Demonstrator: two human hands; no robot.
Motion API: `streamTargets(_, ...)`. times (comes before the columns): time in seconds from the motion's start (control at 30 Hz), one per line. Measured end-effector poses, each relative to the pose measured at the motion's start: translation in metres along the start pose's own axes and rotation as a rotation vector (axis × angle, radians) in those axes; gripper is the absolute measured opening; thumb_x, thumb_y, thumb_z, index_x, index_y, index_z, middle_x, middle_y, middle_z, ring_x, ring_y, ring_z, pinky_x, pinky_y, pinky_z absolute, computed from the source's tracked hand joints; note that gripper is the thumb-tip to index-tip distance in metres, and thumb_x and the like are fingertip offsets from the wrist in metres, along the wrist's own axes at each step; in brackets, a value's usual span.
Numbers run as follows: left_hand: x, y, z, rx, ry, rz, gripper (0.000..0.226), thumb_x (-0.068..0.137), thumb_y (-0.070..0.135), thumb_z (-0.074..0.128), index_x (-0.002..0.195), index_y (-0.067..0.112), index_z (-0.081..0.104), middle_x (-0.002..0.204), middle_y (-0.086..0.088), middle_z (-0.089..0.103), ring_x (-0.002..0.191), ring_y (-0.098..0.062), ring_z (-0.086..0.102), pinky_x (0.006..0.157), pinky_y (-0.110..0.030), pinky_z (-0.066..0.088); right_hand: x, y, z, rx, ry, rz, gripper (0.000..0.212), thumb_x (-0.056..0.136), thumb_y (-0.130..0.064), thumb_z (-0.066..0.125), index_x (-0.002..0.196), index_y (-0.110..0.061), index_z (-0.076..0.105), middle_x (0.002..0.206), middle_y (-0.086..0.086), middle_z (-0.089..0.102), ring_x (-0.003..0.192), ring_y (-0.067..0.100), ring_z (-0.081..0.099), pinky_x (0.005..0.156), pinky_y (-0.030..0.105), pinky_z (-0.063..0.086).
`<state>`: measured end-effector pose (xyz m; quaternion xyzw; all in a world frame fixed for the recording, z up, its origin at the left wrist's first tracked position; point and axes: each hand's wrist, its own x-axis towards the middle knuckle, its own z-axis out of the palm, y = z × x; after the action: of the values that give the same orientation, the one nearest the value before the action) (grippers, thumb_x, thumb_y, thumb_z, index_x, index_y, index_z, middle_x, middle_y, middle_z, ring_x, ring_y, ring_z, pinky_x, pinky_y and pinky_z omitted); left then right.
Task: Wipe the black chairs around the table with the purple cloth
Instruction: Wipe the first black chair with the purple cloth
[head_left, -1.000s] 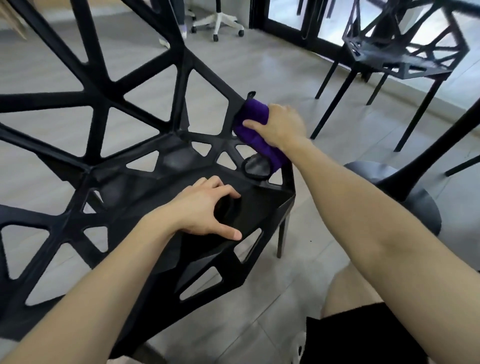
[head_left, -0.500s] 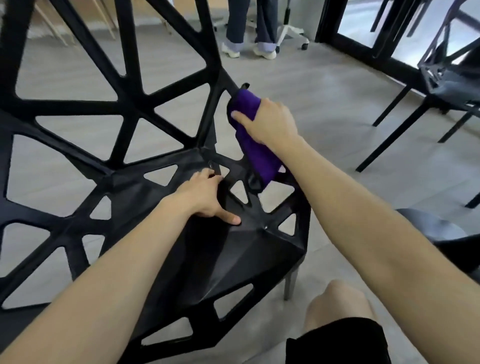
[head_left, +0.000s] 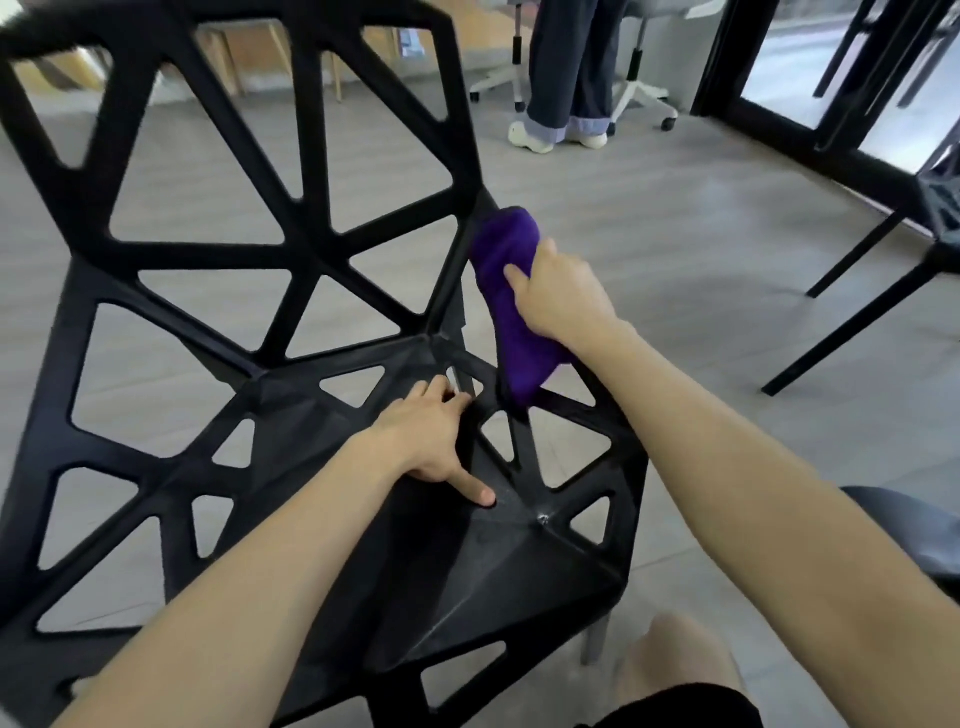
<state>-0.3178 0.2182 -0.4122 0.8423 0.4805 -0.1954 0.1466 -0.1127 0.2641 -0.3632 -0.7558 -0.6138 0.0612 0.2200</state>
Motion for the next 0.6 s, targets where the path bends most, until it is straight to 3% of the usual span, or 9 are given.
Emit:
streamTargets(0.07, 0.001, 0.001, 0.000, -0.026, -0.005, -0.014, 0.151, 0.053, 0.087, 0.085, 0.171, 0.026, 0.013, 0.170, -0.002, 0.015, 0.158, -0.029, 0.017, 0.127, -0.051, 0.032, 0.046, -0.030, -0.003, 0.062, -0.036, 0.002, 0.043, 0.115, -0.035, 0.040, 0.128, 0.001, 0.058, 0.121, 0.024, 0.066, 0.114, 0.045, 0.063, 0.081, 0.040, 0.043)
streamTargets(0.17, 0.002, -0.003, 0.002, -0.074, 0.001, -0.020, 0.149, 0.053, 0.085, 0.087, 0.171, 0.028, 0.015, 0.172, 0.003, 0.012, 0.159, -0.027, 0.016, 0.128, -0.049, 0.030, 0.078, -0.045, 0.001, 0.124, -0.017, 0.022, 0.039, 0.112, -0.035, 0.041, 0.119, -0.006, 0.066, 0.103, 0.012, 0.062, 0.110, 0.038, 0.066, 0.078, 0.037, 0.041)
streamTargets(0.27, 0.002, -0.001, 0.006, -0.071, 0.020, -0.008, 0.149, 0.051, 0.087, 0.086, 0.170, 0.028, 0.018, 0.170, 0.002, 0.016, 0.157, -0.027, 0.021, 0.127, -0.048, 0.033, 0.045, -0.017, 0.006, 0.082, 0.032, 0.054, 0.041, 0.112, -0.040, 0.044, 0.124, -0.005, 0.060, 0.110, 0.018, 0.066, 0.093, 0.037, 0.058, 0.076, 0.037, 0.037)
streamTargets(0.37, 0.003, -0.003, 0.005, -0.043, 0.020, 0.018, 0.151, 0.052, 0.089, 0.084, 0.170, 0.025, 0.016, 0.169, 0.000, 0.018, 0.157, -0.029, 0.021, 0.126, -0.049, 0.033, -0.017, 0.018, 0.012, 0.011, 0.051, 0.064, 0.042, 0.110, -0.039, 0.049, 0.132, -0.003, 0.051, 0.098, 0.018, 0.061, 0.082, 0.035, 0.047, 0.072, 0.040, 0.036)
streamTargets(0.43, 0.003, -0.003, 0.005, -0.026, 0.023, 0.019, 0.151, 0.053, 0.091, 0.082, 0.171, 0.024, 0.015, 0.170, -0.002, 0.017, 0.157, -0.030, 0.021, 0.126, -0.050, 0.032, -0.025, 0.021, 0.014, -0.033, 0.065, 0.030, 0.040, 0.110, -0.040, 0.050, 0.126, -0.003, 0.053, 0.094, 0.016, 0.061, 0.080, 0.035, 0.048, 0.070, 0.040, 0.038)
streamTargets(0.6, 0.002, -0.001, 0.005, -0.071, 0.010, -0.006, 0.149, 0.053, 0.086, 0.086, 0.171, 0.027, 0.015, 0.171, 0.004, 0.014, 0.159, -0.028, 0.017, 0.127, -0.049, 0.032, 0.071, -0.034, 0.003, -0.009, -0.021, 0.008, 0.038, 0.112, -0.042, 0.040, 0.107, -0.010, 0.060, 0.106, 0.016, 0.067, 0.096, 0.037, 0.062, 0.077, 0.037, 0.038)
